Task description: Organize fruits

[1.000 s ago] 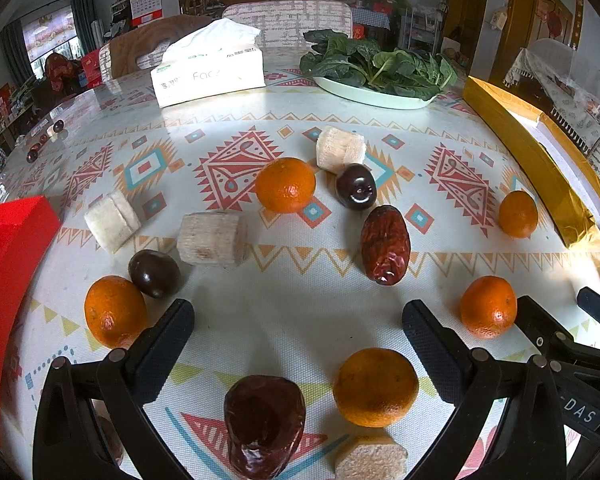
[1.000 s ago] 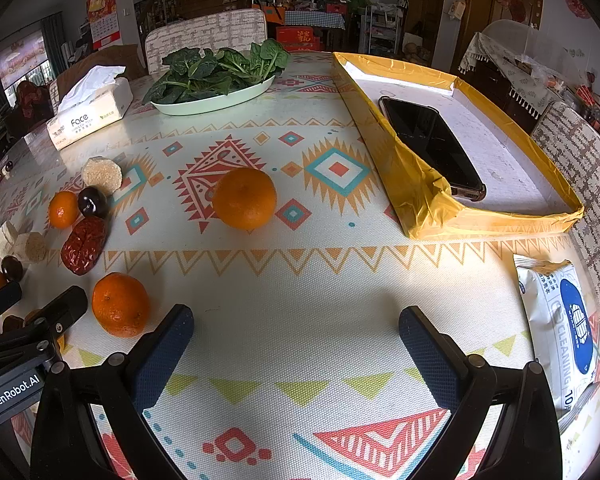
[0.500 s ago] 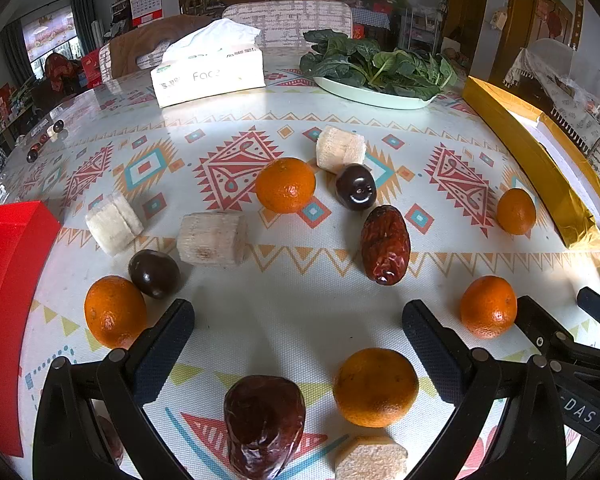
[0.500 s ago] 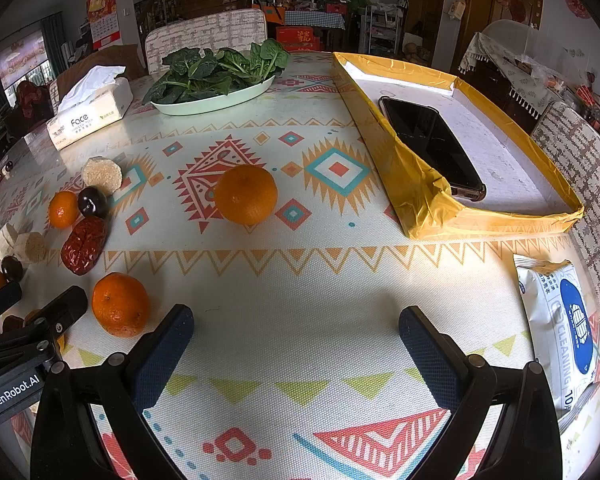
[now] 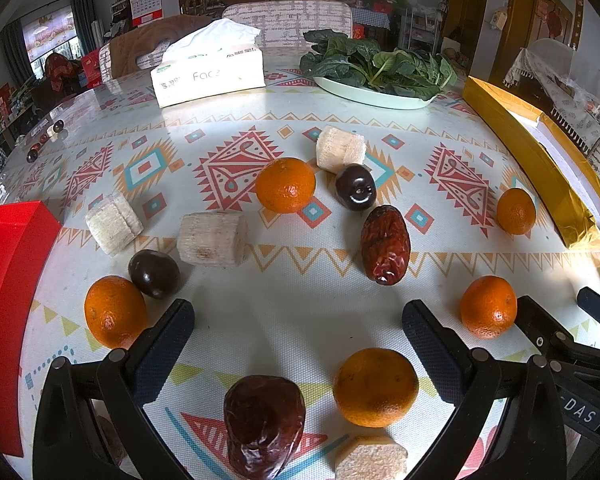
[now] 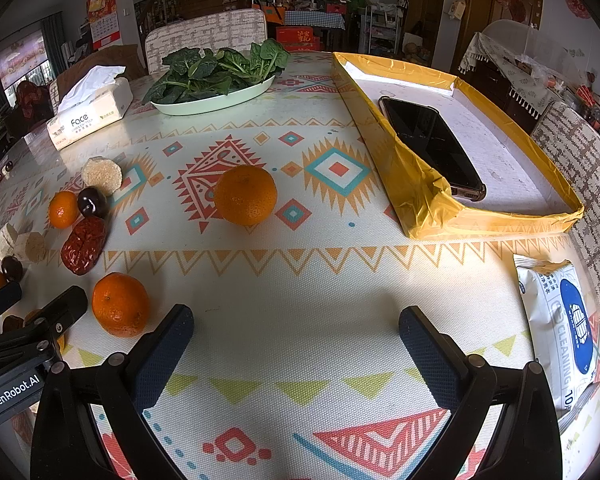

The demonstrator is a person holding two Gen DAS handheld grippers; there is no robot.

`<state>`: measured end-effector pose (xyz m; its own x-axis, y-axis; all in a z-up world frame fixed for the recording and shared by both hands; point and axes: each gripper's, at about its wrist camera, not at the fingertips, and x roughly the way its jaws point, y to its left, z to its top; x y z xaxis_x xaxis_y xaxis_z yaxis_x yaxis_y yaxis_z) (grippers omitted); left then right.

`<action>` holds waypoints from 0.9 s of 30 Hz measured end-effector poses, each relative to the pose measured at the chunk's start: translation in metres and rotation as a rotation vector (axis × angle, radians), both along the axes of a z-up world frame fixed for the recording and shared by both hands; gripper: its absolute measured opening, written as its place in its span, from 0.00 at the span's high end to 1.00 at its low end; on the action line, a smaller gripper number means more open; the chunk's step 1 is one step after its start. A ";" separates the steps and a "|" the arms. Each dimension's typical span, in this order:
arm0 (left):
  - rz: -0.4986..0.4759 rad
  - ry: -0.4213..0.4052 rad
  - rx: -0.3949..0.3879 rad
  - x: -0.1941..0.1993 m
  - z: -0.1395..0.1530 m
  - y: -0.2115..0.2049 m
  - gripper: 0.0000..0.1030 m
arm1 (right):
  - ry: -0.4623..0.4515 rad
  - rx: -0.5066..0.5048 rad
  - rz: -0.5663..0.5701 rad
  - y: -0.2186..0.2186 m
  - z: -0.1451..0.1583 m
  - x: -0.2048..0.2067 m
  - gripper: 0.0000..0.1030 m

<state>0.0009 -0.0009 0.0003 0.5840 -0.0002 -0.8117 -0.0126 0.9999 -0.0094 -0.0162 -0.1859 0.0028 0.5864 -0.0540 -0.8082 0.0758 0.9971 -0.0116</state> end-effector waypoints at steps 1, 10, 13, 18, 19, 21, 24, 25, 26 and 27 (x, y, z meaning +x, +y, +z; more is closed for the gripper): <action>0.000 0.000 0.000 0.000 0.000 0.000 0.00 | 0.000 0.000 0.000 0.000 0.000 0.000 0.00; 0.000 0.000 0.000 0.000 0.000 0.000 0.00 | 0.000 0.000 0.000 0.000 0.000 0.000 0.00; 0.000 0.000 0.000 0.000 0.000 0.000 0.00 | 0.000 0.000 0.000 0.000 0.000 0.000 0.00; -0.004 0.001 0.000 0.000 0.000 0.000 0.00 | 0.000 0.000 0.000 0.000 0.000 0.000 0.00; -0.009 0.003 -0.003 0.000 0.000 0.000 0.00 | 0.000 0.000 0.000 0.000 0.000 0.000 0.00; -0.025 0.006 -0.001 0.001 -0.001 -0.002 0.00 | 0.000 0.000 0.000 0.000 0.000 0.000 0.00; -0.036 0.003 -0.002 -0.001 -0.001 -0.003 0.00 | 0.000 0.000 0.000 0.000 0.000 0.000 0.00; -0.036 0.002 -0.002 0.000 -0.002 -0.003 0.00 | 0.000 0.000 0.000 0.000 0.000 0.000 0.00; -0.036 0.002 -0.002 0.000 -0.002 -0.003 0.00 | 0.000 0.000 0.000 0.000 0.000 0.000 0.00; -0.036 0.002 -0.002 0.000 -0.002 -0.003 0.00 | 0.000 0.000 0.000 0.000 0.000 0.000 0.00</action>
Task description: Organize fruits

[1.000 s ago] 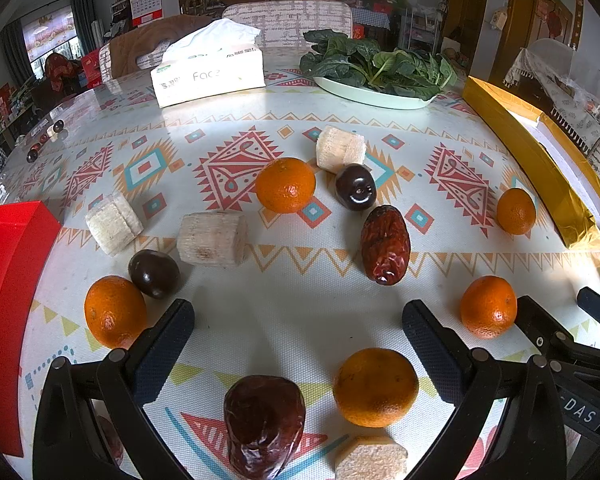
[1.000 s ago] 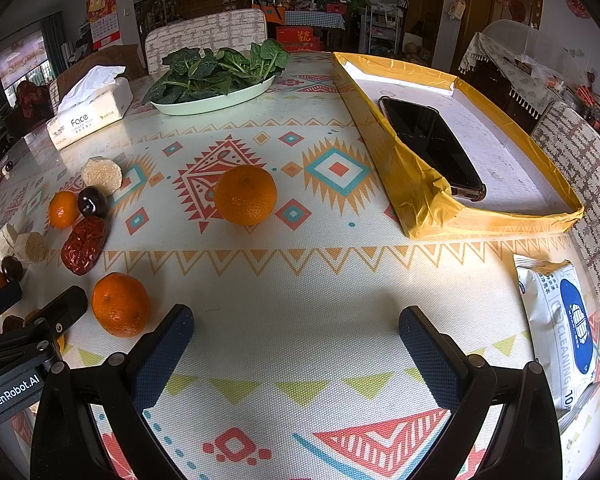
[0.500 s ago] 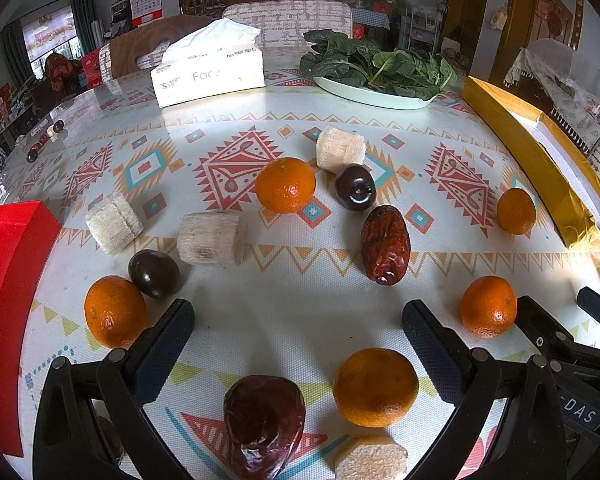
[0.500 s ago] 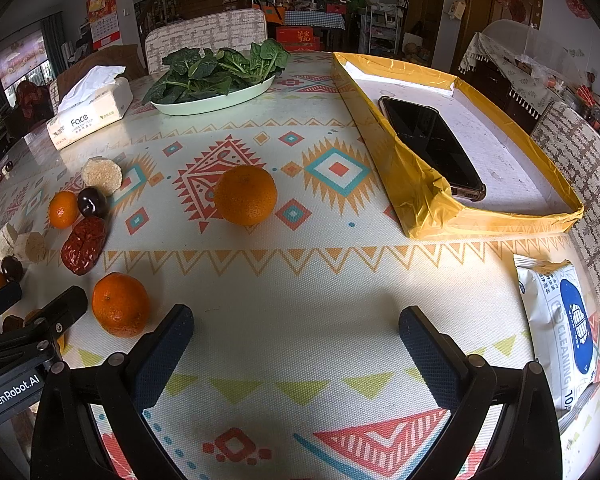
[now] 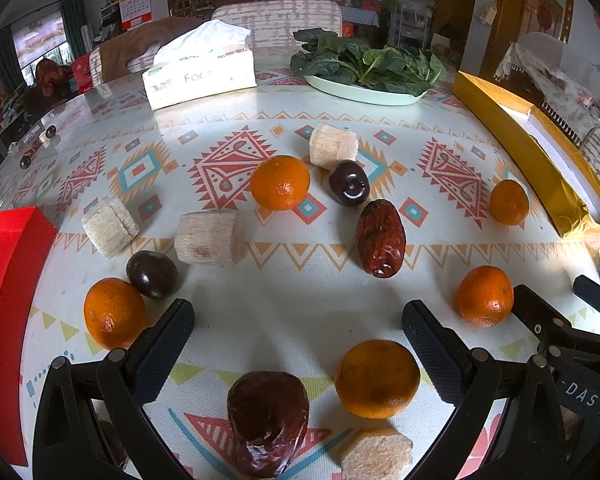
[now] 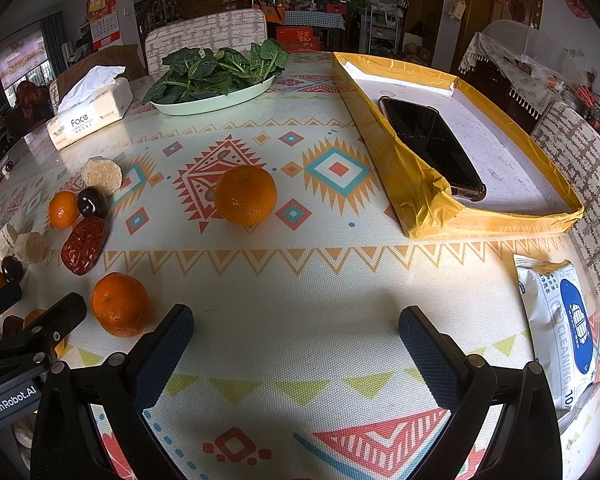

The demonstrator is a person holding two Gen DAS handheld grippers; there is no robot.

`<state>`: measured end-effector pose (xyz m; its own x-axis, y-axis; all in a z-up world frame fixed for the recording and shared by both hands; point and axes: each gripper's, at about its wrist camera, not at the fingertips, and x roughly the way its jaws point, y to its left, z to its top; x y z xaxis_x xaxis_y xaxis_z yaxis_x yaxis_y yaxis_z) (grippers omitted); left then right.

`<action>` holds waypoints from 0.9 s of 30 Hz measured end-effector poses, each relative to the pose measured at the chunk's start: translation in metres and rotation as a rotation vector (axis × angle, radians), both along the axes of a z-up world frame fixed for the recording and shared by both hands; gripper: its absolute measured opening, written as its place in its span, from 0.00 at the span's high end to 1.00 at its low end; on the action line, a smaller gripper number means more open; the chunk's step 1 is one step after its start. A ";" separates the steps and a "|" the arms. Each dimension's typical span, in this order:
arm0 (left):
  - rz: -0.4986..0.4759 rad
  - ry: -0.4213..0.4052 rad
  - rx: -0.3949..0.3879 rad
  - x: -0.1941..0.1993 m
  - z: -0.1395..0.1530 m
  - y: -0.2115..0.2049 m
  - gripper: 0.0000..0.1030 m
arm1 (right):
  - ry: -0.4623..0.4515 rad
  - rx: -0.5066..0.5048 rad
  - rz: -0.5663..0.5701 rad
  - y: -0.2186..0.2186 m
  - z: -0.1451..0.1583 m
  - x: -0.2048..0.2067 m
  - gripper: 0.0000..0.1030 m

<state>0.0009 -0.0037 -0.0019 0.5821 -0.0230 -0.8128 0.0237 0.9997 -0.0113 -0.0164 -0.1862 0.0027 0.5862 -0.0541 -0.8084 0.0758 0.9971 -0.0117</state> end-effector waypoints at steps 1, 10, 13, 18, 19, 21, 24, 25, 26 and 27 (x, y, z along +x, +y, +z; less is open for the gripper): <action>0.000 0.001 0.000 0.000 0.000 0.000 0.00 | 0.000 0.000 0.000 0.000 0.000 0.000 0.00; 0.000 0.001 0.000 0.000 0.000 0.000 0.00 | 0.000 0.000 0.000 0.000 0.000 0.000 0.00; -0.002 0.001 -0.001 0.000 0.000 0.000 0.00 | 0.000 0.000 0.000 0.000 0.000 0.000 0.00; -0.026 0.016 0.001 -0.007 0.002 0.003 0.00 | 0.000 0.000 0.000 0.000 0.000 0.000 0.00; -0.033 0.021 0.001 -0.008 0.002 0.004 0.00 | 0.000 0.000 0.000 0.000 0.000 0.000 0.00; -0.051 0.030 0.002 -0.012 0.003 0.004 0.00 | 0.000 0.000 0.000 0.000 0.000 0.000 0.00; -0.070 0.044 0.003 -0.012 0.003 0.005 0.00 | 0.000 0.000 0.000 0.000 -0.001 -0.001 0.00; -0.074 0.050 0.004 -0.013 0.004 0.004 0.00 | 0.000 0.000 0.000 0.000 -0.001 -0.001 0.00; -0.078 0.052 0.004 -0.014 0.003 0.004 0.00 | 0.000 0.000 0.000 0.000 -0.001 -0.001 0.00; -0.085 0.052 0.004 -0.015 0.003 0.005 0.00 | 0.000 0.001 0.002 0.000 -0.001 -0.002 0.00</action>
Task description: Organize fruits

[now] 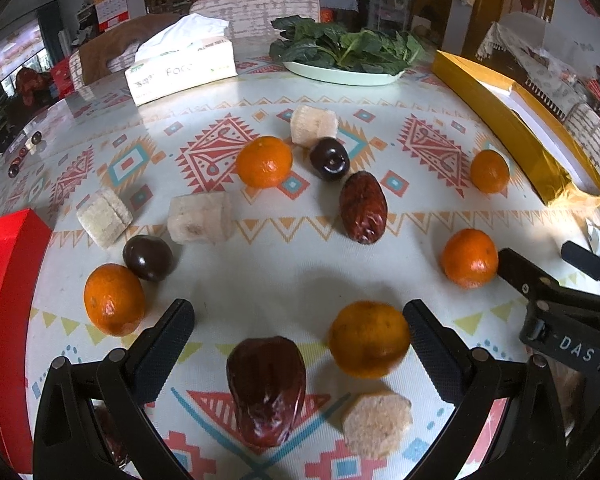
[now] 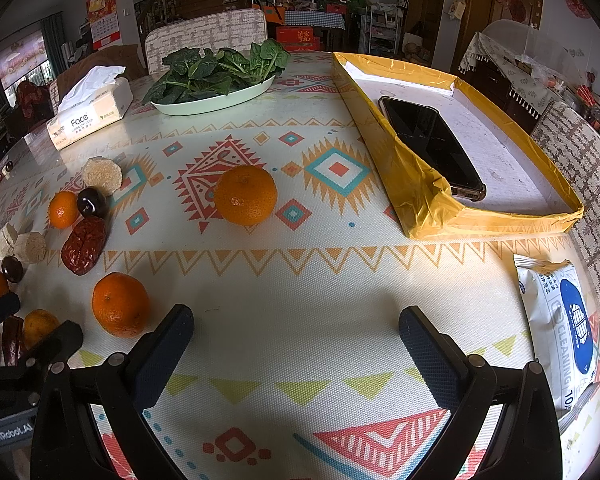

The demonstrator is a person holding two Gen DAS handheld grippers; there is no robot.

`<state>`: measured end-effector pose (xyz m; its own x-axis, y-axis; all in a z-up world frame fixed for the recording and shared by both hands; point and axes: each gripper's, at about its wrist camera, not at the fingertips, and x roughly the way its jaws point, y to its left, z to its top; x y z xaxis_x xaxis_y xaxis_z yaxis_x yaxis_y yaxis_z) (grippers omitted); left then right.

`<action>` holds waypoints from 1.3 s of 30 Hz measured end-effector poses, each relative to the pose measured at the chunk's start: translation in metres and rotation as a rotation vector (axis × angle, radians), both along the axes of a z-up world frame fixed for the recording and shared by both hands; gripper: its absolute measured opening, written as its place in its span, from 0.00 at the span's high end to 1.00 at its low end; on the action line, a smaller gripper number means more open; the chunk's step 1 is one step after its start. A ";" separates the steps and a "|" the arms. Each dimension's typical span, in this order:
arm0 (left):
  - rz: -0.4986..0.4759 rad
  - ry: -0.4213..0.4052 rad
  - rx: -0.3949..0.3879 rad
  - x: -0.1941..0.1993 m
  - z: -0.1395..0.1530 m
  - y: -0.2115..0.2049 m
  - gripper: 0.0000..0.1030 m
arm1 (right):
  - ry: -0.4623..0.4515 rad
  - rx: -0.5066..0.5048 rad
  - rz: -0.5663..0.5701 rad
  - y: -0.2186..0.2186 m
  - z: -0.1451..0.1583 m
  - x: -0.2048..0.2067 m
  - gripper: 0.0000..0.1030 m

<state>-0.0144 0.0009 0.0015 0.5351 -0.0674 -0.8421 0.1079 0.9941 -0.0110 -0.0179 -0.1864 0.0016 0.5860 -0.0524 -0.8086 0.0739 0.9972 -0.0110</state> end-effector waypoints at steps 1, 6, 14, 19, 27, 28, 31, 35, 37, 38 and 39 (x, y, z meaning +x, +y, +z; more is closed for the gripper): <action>-0.005 0.000 -0.001 -0.001 0.000 0.000 0.00 | 0.000 0.001 0.004 0.000 0.000 0.000 0.00; -0.021 0.030 -0.026 -0.009 0.004 0.002 0.06 | 0.027 0.003 0.028 -0.001 -0.001 0.006 0.00; 0.045 -0.240 -0.146 -0.066 0.076 0.059 0.16 | 0.031 -0.001 0.041 0.000 0.001 0.001 0.00; 0.164 -0.457 -0.086 -0.115 0.123 0.122 0.09 | 0.041 -0.002 0.048 0.000 0.001 -0.010 0.00; 0.262 -0.481 -0.120 -0.141 0.118 0.190 0.00 | 0.008 0.009 0.067 0.007 0.015 -0.041 0.12; 0.256 -0.465 -0.133 -0.140 0.113 0.193 0.00 | -0.017 0.027 0.093 0.013 0.021 -0.048 0.12; 0.207 -0.388 -0.159 -0.135 0.089 0.188 0.00 | -0.089 0.069 0.202 0.038 0.036 -0.069 0.13; 0.102 -0.282 -0.222 -0.123 0.064 0.172 0.30 | -0.110 0.145 0.354 0.074 0.039 -0.080 0.29; 0.066 -0.238 -0.233 -0.116 0.053 0.163 0.32 | -0.096 0.158 0.399 0.089 0.035 -0.080 0.36; 0.055 -0.227 -0.226 -0.114 0.049 0.159 0.32 | -0.089 0.161 0.413 0.096 0.033 -0.079 0.38; 0.040 -0.213 -0.220 -0.112 0.046 0.154 0.32 | -0.080 0.166 0.427 0.102 0.030 -0.077 0.40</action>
